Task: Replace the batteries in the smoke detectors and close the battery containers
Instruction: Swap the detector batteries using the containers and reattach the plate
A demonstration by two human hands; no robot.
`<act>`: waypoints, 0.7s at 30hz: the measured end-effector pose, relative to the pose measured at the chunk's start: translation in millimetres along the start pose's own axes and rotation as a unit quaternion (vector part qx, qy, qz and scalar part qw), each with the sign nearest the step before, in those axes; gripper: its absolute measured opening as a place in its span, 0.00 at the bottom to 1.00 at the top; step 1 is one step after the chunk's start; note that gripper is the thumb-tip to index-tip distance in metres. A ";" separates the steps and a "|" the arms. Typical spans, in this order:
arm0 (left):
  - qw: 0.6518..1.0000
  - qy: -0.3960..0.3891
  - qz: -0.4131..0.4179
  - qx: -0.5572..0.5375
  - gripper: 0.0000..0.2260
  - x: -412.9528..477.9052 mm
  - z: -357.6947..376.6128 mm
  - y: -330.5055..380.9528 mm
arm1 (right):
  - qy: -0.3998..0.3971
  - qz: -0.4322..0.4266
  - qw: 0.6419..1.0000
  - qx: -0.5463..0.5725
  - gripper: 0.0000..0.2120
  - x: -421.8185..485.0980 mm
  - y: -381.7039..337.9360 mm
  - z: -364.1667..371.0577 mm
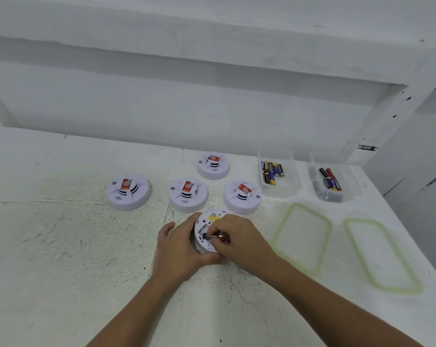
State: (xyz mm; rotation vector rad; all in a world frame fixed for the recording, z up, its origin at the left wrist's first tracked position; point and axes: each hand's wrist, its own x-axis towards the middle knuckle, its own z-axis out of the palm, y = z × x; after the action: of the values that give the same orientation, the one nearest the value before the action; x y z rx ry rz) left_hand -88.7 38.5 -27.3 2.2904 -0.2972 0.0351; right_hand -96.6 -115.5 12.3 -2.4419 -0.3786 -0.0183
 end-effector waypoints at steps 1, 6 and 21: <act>1.000 -0.008 0.001 -0.005 0.32 0.3 -1.2 -1.6 | -0.007 -0.010 1.000 -0.003 0.07 0.5 0.4 0.0; 0.997 -0.059 0.009 -0.044 0.32 3.9 -6.1 -10.2 | -0.079 -0.057 0.995 -0.019 0.10 0.3 1.9 -12.1; 0.997 -0.060 0.029 -0.042 0.35 4.8 -4.5 -20.9 | -0.179 -0.008 0.983 0.046 0.11 13.7 22.0 -29.5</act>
State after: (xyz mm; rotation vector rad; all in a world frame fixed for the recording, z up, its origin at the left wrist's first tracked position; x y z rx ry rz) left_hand -78.9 54.4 -39.0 2.2048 -0.4213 -0.0847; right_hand -75.0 -146.4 23.5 -2.3476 -0.5446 0.4263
